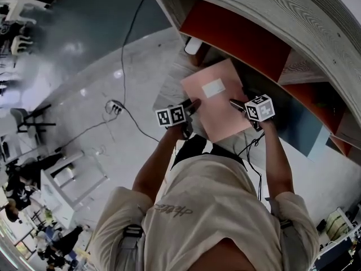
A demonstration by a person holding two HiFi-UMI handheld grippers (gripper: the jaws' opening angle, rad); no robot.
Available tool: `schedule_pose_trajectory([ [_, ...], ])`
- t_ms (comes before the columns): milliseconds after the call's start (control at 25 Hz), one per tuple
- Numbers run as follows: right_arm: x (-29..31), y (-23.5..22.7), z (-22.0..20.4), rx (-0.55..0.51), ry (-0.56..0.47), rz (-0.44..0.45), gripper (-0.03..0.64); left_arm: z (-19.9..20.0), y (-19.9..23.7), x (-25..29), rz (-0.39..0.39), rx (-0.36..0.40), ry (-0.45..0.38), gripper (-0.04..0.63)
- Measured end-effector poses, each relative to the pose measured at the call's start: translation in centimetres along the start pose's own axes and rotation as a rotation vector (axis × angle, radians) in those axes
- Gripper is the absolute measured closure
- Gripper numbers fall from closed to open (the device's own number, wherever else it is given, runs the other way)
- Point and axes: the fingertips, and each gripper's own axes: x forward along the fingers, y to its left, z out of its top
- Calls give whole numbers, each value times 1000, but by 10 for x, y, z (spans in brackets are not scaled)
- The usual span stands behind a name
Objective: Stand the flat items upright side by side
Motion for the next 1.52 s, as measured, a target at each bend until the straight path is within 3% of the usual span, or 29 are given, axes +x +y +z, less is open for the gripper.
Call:
schedule_pose_trajectory([
  [600,-33,45,1,-38,-147,-133,267,35,-31,-46,-36,258,-135,351],
  [1200,-85,77,5,-148,-370,-336,283,51,-98,-93,-187,493,-239,367],
  [1520,-97,90,-16,-171,-394,-437,295,33,-121,-116,-277,607,-227,371],
])
